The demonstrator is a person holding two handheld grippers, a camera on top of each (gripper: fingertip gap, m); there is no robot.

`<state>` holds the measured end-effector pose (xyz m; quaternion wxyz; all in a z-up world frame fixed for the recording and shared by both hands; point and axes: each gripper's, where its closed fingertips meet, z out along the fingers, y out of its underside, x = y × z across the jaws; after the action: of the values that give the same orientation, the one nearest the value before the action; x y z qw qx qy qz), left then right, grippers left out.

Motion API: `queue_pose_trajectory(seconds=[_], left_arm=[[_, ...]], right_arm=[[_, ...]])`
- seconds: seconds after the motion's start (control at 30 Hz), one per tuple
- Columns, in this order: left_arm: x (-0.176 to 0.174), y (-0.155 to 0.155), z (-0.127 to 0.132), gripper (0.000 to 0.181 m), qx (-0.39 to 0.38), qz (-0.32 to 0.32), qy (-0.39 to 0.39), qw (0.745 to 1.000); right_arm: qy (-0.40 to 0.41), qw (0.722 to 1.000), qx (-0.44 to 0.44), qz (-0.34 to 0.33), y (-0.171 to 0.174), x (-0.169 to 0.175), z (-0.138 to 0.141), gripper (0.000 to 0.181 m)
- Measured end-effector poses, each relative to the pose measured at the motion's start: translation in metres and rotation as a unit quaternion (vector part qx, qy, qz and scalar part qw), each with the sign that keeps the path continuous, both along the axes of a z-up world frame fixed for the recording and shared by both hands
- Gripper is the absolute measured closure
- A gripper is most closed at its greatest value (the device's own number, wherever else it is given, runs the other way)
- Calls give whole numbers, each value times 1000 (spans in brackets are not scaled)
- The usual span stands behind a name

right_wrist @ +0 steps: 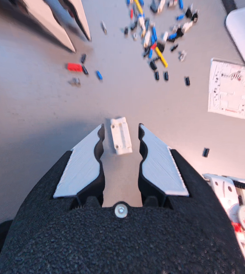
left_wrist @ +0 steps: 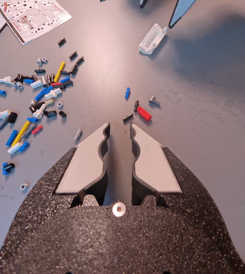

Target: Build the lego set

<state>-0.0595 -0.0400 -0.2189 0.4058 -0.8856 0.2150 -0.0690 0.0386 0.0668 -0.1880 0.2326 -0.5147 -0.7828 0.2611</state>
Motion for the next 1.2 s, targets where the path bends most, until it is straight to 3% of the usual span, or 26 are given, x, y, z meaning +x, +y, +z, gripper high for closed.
queue_pose_trajectory(seconds=[0.1,0.27,0.37,0.57,0.73,0.9,1.07,1.2], left_arm=[[9,3,-2,157,-1,-31,11,999],[20,2,-6,175,-13,-67,22,997],[21,1,-7,177,-7,-64,37,997],[29,-5,-6,177,-14,-77,14,997],[41,-9,-7,177,-15,-92,15,996],[49,-10,-3,172,-6,-97,6,995],[48,-10,16,162,23,-93,-43,994],[52,-5,43,157,83,-88,-80,989]], right_arm=[[45,998,-22,28,-29,-18,14,142],[25,995,-33,95,-77,-36,-7,143],[13,993,-28,111,-92,-39,-18,145],[-12,995,-24,99,-97,-45,-35,153],[-21,994,-18,104,-100,-45,-36,166],[-28,993,-18,113,-102,-32,-36,167],[32,986,-141,87,-109,-18,-4,167],[118,961,-247,38,-106,-22,33,167]])
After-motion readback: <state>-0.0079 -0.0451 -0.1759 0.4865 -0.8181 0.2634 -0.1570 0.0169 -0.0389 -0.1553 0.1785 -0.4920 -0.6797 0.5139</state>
